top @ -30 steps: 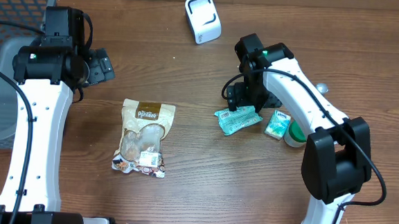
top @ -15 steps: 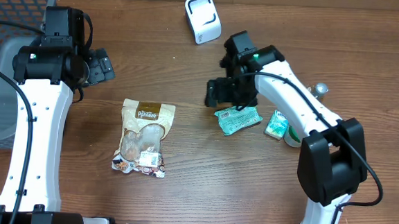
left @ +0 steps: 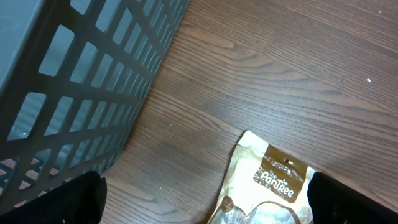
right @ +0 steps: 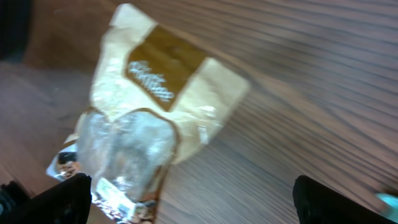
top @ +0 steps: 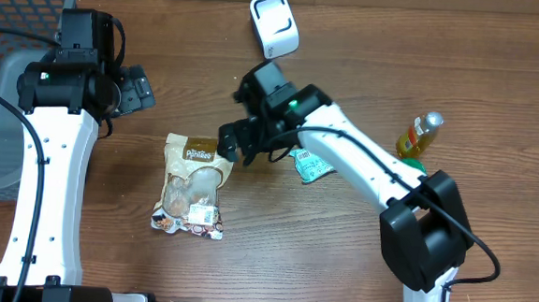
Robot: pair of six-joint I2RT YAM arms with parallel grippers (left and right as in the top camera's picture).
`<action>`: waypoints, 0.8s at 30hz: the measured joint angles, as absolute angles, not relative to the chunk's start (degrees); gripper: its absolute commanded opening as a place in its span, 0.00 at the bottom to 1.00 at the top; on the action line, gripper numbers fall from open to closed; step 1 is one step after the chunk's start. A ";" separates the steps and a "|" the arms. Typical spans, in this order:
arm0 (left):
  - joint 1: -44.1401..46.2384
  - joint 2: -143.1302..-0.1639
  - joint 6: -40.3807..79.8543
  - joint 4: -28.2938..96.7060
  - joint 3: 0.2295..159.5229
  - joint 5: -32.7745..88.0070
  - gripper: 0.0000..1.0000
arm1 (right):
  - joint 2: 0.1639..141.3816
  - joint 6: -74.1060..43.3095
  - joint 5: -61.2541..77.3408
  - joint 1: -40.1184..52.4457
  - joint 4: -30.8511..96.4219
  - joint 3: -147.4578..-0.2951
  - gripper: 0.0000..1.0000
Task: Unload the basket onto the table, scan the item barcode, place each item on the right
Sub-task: 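Move the open right gripper left over the PanTree bag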
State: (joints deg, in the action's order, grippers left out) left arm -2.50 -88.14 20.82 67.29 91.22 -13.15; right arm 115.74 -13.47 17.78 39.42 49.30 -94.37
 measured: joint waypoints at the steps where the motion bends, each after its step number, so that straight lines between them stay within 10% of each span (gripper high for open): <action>1: -2.50 -88.12 20.82 67.31 91.22 -13.15 1.00 | 115.74 -13.47 17.82 40.07 48.82 -94.37 0.95; 7: -2.50 -88.14 20.82 67.31 91.22 -13.15 1.00 | 115.74 -13.47 17.78 41.85 48.23 -94.37 0.04; 24: -2.50 -88.14 20.82 67.29 91.22 -13.15 0.99 | 120.20 -13.47 17.82 44.47 45.54 -94.37 0.04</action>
